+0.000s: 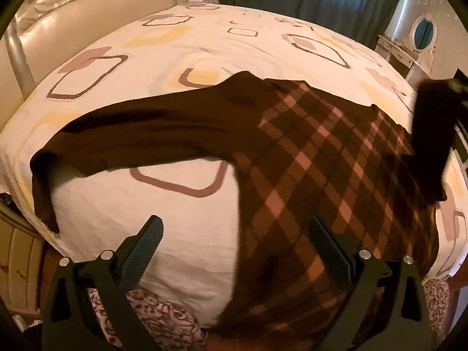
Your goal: Fold small clothes
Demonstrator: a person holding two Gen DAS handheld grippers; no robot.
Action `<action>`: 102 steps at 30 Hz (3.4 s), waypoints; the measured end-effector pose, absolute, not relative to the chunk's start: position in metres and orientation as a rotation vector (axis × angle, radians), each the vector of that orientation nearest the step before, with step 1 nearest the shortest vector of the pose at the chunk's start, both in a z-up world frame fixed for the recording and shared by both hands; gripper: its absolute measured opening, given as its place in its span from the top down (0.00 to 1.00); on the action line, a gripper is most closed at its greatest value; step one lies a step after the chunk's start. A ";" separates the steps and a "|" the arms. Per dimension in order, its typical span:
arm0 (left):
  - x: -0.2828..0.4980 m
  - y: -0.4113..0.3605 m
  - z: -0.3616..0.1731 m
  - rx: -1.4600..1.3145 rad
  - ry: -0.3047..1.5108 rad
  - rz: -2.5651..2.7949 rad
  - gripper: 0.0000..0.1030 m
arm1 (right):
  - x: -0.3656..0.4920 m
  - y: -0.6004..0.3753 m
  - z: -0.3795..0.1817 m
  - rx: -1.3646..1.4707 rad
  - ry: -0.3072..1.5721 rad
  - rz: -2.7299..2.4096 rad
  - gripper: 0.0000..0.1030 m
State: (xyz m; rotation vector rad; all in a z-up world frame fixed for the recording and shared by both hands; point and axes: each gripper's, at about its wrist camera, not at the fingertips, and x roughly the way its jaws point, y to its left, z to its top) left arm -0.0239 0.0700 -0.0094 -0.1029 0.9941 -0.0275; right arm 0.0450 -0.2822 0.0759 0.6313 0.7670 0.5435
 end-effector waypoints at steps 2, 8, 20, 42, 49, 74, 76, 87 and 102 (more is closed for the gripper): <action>-0.026 0.077 -0.011 -0.107 0.990 -0.034 0.04 | 0.051 -0.234 0.061 0.569 0.832 0.568 0.93; -0.028 0.092 -0.014 -0.140 0.978 -0.042 0.04 | 0.038 -0.142 0.012 0.395 0.980 0.593 0.93; -0.033 0.107 -0.024 -0.193 0.982 -0.060 0.04 | 0.036 -0.060 -0.033 0.187 1.095 0.590 0.93; -0.029 0.113 -0.027 -0.225 0.990 -0.050 0.04 | 0.026 -0.076 -0.058 0.449 1.207 0.745 0.54; -0.003 0.086 -0.014 -0.242 0.957 -0.106 0.04 | 0.005 -0.178 -0.031 0.584 1.048 0.597 0.53; 0.062 0.023 -0.058 -0.146 0.995 -0.105 0.04 | -0.024 -0.431 -0.090 0.878 0.914 0.214 0.93; 0.063 0.022 -0.058 -0.137 0.992 -0.103 0.04 | -0.023 -0.431 -0.086 0.873 0.924 0.246 0.91; 0.062 0.022 -0.060 -0.135 0.976 -0.107 0.04 | 0.066 -0.463 -0.074 0.954 0.852 0.182 0.74; 0.062 0.023 -0.060 -0.133 0.970 -0.106 0.04 | 0.075 -0.474 -0.087 0.985 0.839 0.119 0.88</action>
